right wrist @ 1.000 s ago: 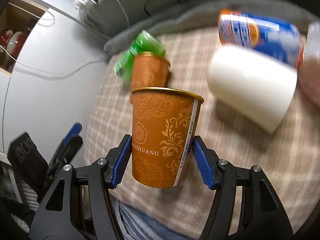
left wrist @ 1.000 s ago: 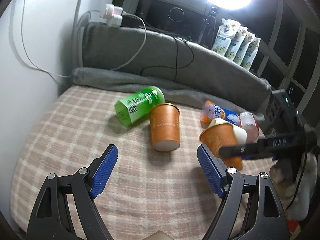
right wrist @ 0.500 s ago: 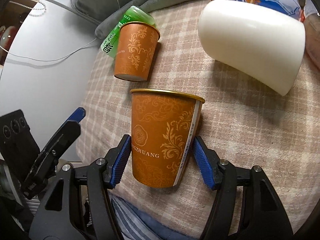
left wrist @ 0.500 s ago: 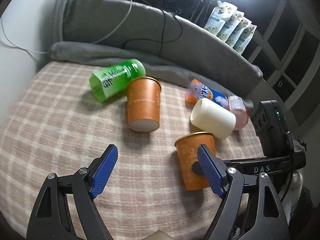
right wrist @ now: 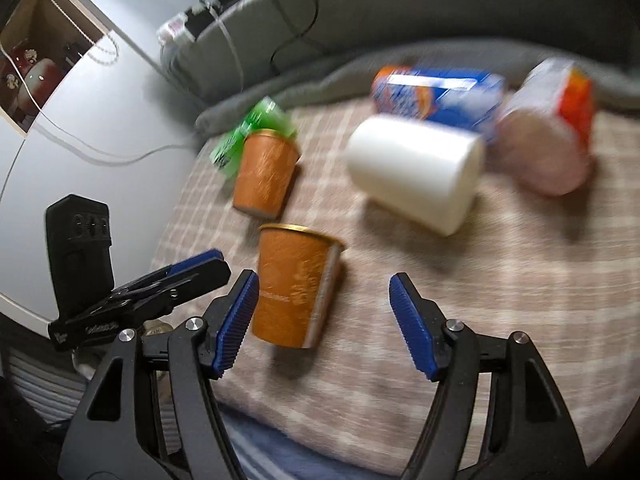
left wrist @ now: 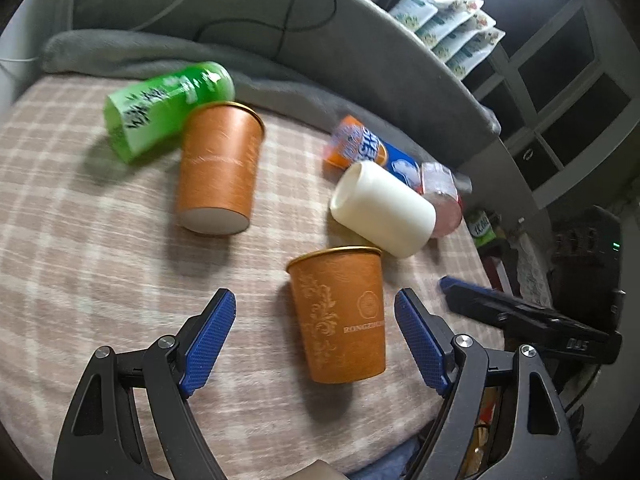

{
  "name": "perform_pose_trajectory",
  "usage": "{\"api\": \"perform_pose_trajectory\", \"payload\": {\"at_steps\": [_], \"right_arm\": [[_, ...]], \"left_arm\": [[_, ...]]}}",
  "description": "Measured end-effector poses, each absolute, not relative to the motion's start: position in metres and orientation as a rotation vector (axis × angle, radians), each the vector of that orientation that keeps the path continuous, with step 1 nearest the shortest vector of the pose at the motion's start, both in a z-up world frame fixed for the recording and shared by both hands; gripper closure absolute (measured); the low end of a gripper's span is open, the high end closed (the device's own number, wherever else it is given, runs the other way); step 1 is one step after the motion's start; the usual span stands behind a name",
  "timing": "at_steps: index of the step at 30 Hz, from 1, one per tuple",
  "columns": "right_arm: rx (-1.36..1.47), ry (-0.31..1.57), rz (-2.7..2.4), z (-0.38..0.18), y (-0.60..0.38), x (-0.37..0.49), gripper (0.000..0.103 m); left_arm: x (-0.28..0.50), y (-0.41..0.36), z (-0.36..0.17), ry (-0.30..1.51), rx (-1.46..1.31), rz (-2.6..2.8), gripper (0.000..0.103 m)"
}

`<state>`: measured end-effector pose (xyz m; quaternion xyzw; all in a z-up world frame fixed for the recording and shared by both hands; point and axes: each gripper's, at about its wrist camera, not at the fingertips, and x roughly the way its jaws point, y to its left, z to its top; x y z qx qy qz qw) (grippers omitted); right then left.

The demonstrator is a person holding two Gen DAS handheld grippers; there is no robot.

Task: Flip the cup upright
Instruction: 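Set the orange cup upright on the table and open the right tool, then move the left tool to the upright orange cup and close around it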

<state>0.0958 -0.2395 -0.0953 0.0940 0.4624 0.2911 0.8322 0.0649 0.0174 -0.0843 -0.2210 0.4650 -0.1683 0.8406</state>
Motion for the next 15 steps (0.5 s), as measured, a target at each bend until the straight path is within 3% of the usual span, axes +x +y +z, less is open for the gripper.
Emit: {"api": "perform_pose_trajectory", "payload": {"at_steps": [15], "right_arm": [[0.032,0.839,0.413,-0.013,-0.326,0.083,0.032]], "left_arm": [[0.079,-0.002,-0.089,1.018,-0.439,-0.368,0.021]]}}
